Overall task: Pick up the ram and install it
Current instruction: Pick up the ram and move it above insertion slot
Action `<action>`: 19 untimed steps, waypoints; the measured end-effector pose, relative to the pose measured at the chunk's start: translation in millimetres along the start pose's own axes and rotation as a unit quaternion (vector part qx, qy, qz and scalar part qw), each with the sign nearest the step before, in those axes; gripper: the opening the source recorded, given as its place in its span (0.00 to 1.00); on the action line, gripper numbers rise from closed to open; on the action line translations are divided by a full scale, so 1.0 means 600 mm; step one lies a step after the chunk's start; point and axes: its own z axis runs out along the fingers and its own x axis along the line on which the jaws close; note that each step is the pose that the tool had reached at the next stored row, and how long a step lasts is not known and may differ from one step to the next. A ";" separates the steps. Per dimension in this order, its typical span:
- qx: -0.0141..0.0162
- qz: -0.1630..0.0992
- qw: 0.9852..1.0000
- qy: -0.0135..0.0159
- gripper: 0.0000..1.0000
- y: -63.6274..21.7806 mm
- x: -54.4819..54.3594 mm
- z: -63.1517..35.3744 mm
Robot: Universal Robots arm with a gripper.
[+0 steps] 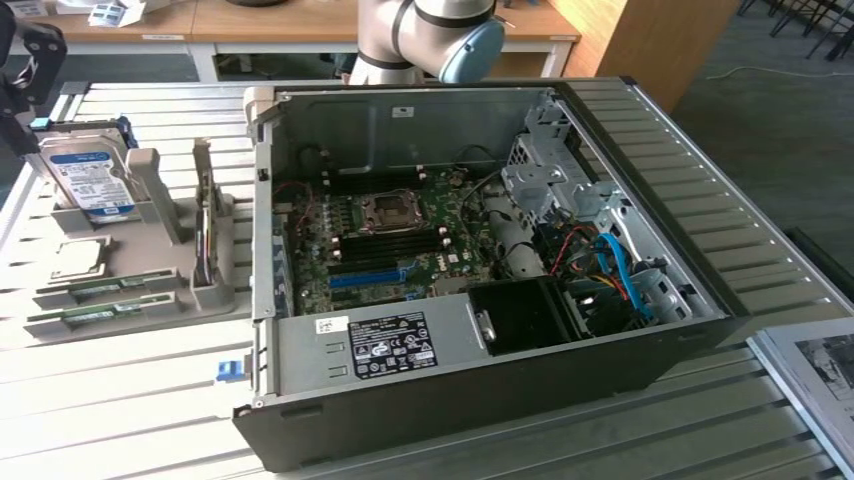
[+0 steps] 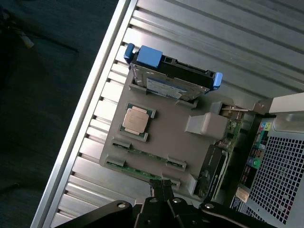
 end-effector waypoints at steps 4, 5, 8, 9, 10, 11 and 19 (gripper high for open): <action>0.000 -0.019 1.000 0.001 0.10 0.000 0.000 0.000; 0.000 -0.024 1.000 0.001 0.10 0.000 0.000 0.000; 0.000 -0.040 0.999 0.002 0.10 0.000 0.000 0.000; 0.000 -0.045 0.999 0.002 0.10 0.000 0.000 0.000; 0.000 -0.051 0.999 0.002 0.10 0.000 0.000 0.000; 0.000 -0.058 0.998 0.002 0.10 0.000 0.000 0.000; -0.001 -0.107 0.994 0.005 0.10 0.000 0.000 0.001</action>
